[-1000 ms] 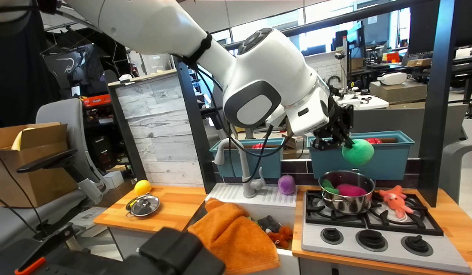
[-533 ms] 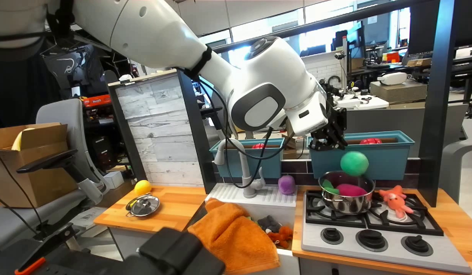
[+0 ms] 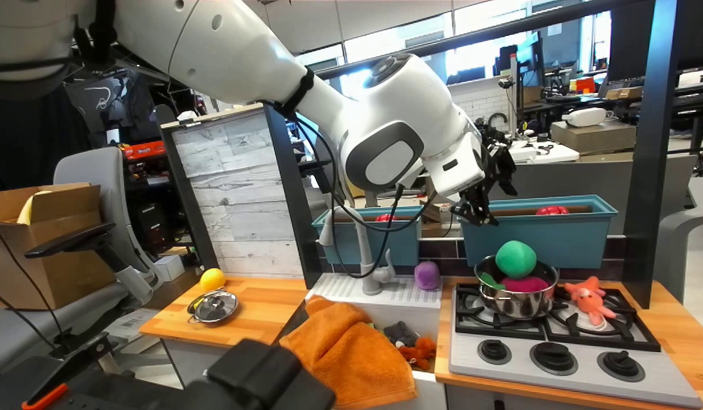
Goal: Remove the green plush toy from the sink and put it in the silver pot
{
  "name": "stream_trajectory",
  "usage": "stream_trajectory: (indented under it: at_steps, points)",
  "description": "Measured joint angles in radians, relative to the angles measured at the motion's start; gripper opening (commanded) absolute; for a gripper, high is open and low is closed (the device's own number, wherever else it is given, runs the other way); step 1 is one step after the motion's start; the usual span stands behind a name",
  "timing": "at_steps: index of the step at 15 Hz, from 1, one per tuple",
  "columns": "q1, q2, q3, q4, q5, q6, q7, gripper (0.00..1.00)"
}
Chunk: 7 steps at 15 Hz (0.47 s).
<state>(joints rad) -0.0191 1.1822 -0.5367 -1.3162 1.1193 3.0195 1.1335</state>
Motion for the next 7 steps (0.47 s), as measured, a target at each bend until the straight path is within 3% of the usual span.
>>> stream_trajectory:
  at_steps: [4, 7]
  points:
    - [-0.003, 0.002, 0.003, 0.012, 0.0, 0.0, -0.002, 1.0]
    - [-0.051, -0.002, 0.072, 0.05, -0.052, 0.016, -0.002, 1.0]
